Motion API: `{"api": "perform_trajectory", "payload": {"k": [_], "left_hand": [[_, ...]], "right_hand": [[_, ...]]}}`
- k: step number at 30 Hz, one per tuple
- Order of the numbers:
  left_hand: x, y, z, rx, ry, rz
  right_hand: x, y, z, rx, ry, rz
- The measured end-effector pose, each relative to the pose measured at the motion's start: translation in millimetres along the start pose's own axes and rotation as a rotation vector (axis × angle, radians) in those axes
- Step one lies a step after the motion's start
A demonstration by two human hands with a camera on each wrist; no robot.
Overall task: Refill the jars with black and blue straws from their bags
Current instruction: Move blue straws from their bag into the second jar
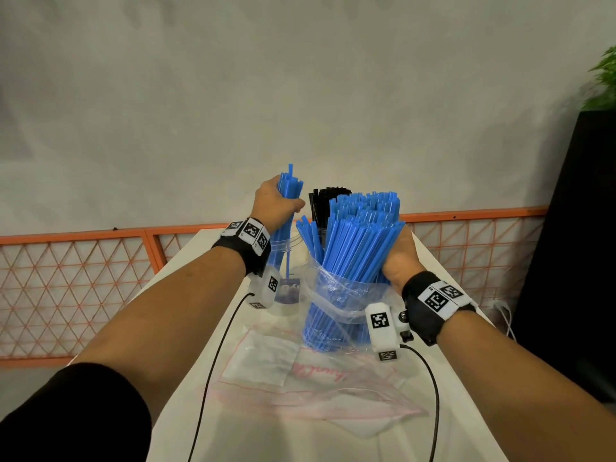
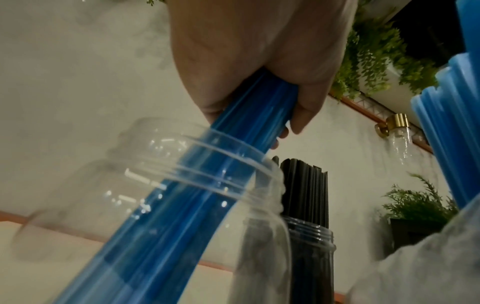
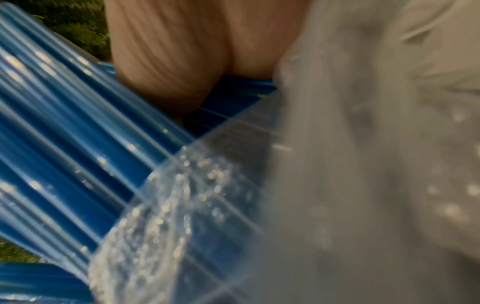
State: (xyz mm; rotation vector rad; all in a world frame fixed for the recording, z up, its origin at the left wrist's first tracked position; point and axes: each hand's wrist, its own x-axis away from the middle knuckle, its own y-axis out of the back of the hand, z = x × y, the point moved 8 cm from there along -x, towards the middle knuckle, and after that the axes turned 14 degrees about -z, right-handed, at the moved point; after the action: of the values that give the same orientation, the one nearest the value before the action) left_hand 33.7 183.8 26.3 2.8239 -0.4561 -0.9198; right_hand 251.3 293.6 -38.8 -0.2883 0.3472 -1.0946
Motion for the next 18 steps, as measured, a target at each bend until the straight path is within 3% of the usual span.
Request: {"api": "perform_trajectory", "payload": {"k": [4,9,15,18], "left_hand": [[14.1,-14.0,8.3,-0.072,0.024,0.189],[23.2,-22.1,9.0,-0.096,-0.011,0.327],[25.2,-9.8,1.1,-0.15,-0.008,0.358],[28.1,19.6,-17.8,-0.109,-0.129,0.209]], "right_hand": [[0.5,0.0,0.6,0.006,0.01,0.008],[-3.6,4.3,-0.3,0.127,0.067,-0.022],[-3.9,3.1,0.2,0.083,0.058,-0.021],[-5.1,3.5,-1.2,0.054,0.045,-0.022]]}}
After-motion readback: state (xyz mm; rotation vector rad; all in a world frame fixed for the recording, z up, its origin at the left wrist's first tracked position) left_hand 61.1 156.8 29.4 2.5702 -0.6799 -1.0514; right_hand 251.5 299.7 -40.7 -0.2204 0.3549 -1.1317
